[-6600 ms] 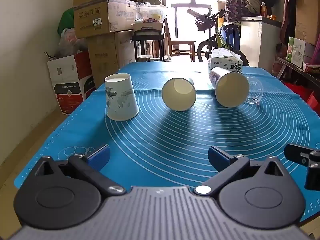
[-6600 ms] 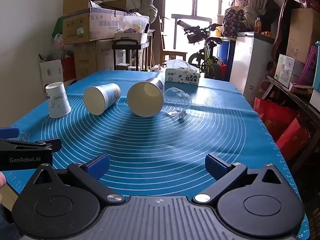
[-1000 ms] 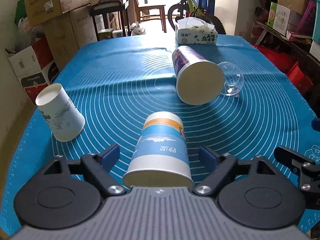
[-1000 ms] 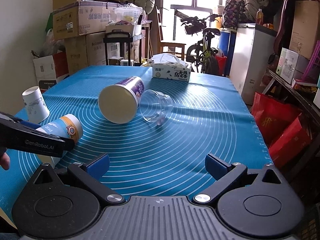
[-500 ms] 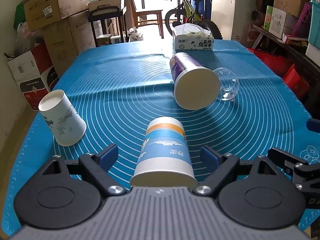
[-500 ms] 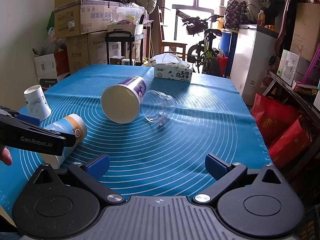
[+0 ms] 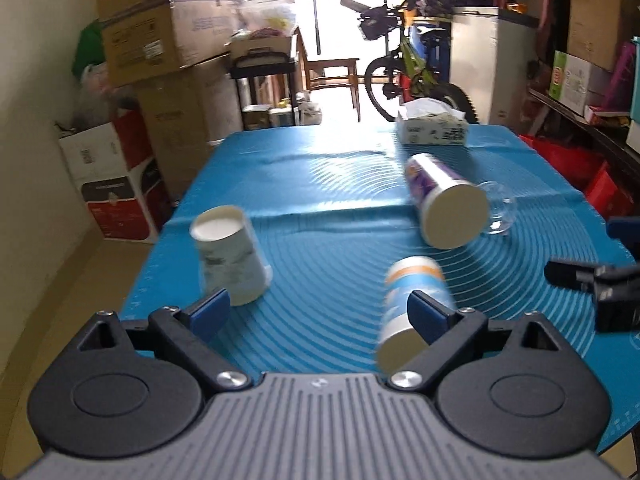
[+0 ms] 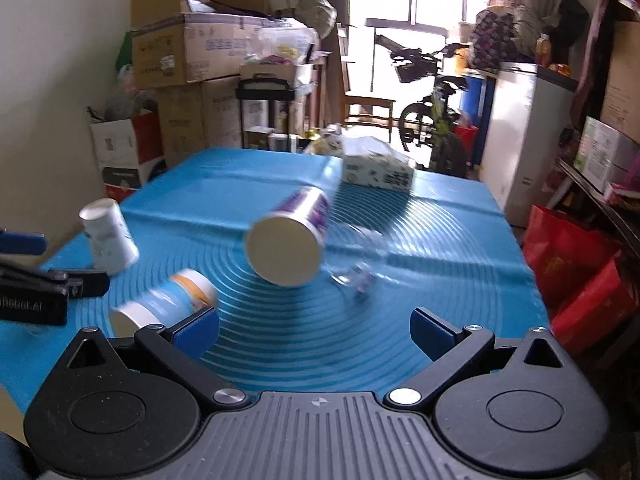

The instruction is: Flip cup upside down

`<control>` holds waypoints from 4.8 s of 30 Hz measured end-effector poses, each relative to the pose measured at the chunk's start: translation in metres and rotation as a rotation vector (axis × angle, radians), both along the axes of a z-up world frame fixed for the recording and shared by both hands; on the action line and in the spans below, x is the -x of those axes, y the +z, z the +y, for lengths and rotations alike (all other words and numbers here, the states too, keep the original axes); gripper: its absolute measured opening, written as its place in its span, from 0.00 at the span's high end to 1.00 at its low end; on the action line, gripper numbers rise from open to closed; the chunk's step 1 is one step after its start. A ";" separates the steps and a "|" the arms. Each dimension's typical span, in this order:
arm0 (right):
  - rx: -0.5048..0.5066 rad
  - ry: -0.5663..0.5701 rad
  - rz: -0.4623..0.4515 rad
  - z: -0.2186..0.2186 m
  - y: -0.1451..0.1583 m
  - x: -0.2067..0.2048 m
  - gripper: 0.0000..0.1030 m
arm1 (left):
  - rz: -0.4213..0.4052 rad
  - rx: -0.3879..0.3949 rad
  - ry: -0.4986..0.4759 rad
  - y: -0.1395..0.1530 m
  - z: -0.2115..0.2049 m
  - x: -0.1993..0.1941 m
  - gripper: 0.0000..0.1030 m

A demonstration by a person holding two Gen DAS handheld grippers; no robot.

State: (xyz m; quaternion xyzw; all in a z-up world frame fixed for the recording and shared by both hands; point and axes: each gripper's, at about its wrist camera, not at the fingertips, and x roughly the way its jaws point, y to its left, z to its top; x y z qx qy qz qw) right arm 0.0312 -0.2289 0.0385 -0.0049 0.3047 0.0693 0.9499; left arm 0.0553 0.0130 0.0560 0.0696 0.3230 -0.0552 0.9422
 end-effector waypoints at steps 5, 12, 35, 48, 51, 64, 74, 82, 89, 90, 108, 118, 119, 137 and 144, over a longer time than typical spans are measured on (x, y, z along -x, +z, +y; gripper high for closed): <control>-0.051 0.072 0.074 0.028 0.007 -0.026 0.00 | 0.013 -0.024 0.016 -0.017 0.021 -0.001 0.07; -0.161 0.099 0.225 0.055 -0.004 -0.072 0.02 | 0.052 -0.018 0.028 -0.047 0.041 -0.008 0.07; -0.213 0.106 0.295 0.072 -0.030 -0.113 0.40 | 0.057 0.010 0.031 -0.058 0.049 -0.010 0.07; 0.146 0.086 -0.293 0.074 -0.056 -0.046 0.40 | 0.032 0.037 0.035 -0.059 0.044 -0.006 0.07; 0.145 0.092 -0.309 0.070 -0.059 -0.031 0.39 | 0.033 0.037 0.031 -0.059 0.042 -0.005 0.07; 0.106 0.157 -0.194 0.066 -0.068 -0.007 0.41 | 0.025 0.040 0.003 -0.059 0.030 0.004 0.07; 0.028 0.114 -0.169 0.041 -0.055 0.016 0.02 | 0.014 0.070 -0.006 -0.054 0.021 0.015 0.07; -0.044 0.028 -0.095 0.009 -0.052 0.061 0.02 | -0.030 0.063 -0.033 -0.046 -0.001 0.042 0.07; -0.035 0.003 -0.070 0.002 -0.054 0.088 0.02 | -0.043 0.059 -0.073 -0.041 -0.017 0.066 0.07; -0.032 -0.001 -0.066 0.002 -0.054 0.091 0.02 | -0.047 0.053 -0.079 -0.041 -0.019 0.069 0.07; -0.025 -0.024 -0.028 -0.007 -0.053 0.103 0.04 | -0.045 0.029 -0.101 -0.040 -0.034 0.086 0.07; -0.017 -0.011 -0.021 -0.005 -0.054 0.103 0.04 | -0.042 0.027 -0.098 -0.042 -0.034 0.086 0.07; -0.016 -0.010 -0.021 -0.005 -0.054 0.103 0.04 | -0.039 0.028 -0.098 -0.042 -0.035 0.086 0.07; -0.007 -0.004 -0.016 -0.003 -0.055 0.103 0.04 | -0.036 0.030 -0.102 -0.042 -0.036 0.086 0.07; -0.006 0.000 -0.013 -0.003 -0.055 0.102 0.04 | -0.035 0.031 -0.101 -0.043 -0.037 0.086 0.07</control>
